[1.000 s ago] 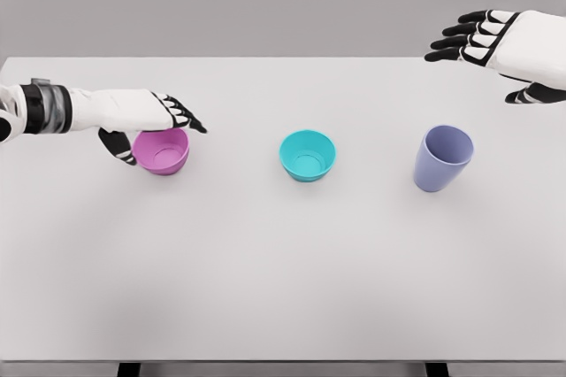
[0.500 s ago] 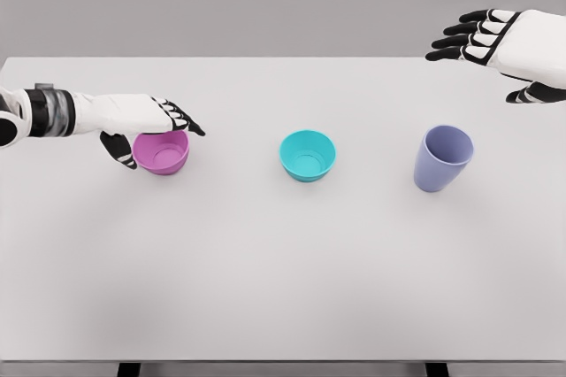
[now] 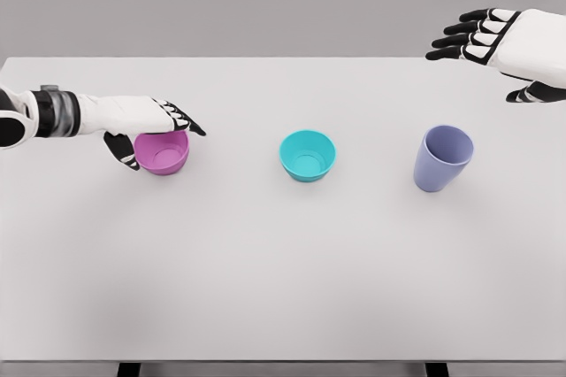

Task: Stacking bowl and cup with both arms

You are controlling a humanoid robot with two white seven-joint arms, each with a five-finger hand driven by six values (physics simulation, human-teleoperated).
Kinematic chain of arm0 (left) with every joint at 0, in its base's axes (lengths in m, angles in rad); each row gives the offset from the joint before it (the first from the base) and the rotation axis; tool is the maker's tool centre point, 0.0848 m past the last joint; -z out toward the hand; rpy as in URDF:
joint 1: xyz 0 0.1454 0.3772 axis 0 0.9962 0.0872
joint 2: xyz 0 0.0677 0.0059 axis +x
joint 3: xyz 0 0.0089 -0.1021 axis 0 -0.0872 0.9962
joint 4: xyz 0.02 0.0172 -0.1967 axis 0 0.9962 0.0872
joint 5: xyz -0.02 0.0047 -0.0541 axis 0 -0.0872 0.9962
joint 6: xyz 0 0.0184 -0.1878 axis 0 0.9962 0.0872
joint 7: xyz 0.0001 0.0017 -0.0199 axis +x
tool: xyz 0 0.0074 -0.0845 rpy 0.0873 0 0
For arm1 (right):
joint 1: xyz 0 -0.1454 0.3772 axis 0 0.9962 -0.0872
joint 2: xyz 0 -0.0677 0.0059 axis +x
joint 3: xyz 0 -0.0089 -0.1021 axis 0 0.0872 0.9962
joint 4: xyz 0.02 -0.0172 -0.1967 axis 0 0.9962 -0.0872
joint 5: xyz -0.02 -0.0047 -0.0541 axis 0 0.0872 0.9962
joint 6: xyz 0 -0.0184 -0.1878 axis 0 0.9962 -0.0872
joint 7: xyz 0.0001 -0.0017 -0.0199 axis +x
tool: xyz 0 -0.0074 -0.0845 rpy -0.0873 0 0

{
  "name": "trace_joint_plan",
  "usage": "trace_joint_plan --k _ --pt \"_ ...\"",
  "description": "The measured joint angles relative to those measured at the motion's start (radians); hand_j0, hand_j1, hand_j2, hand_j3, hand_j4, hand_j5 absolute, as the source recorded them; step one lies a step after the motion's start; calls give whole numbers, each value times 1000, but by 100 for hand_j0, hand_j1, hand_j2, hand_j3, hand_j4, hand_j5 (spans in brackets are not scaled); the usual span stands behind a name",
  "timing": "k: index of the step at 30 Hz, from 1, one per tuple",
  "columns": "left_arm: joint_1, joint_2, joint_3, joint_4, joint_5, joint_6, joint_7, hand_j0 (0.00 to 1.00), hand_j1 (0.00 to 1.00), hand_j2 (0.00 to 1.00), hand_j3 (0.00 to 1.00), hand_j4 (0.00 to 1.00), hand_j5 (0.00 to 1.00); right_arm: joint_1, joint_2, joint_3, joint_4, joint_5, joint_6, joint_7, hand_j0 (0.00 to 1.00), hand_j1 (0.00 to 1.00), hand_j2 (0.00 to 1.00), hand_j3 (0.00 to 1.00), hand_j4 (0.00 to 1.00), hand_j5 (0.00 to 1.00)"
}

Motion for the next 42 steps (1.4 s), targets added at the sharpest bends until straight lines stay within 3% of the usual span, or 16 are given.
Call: trace_joint_plan --k 32,37,42 --pt "12 -44 1 71 -46 -3 0 100 100 100 100 100 100 2 1 -6 1 0 0 0 100 100 100 100 100 100" --pt "12 -49 1 80 -54 -8 0 83 83 83 83 83 83 3 1 -5 1 0 0 0 100 100 100 100 100 100" --pt "11 -50 2 81 -55 -10 0 77 77 77 77 77 77 12 -1 -6 1 0 0 0 100 100 100 100 100 100"
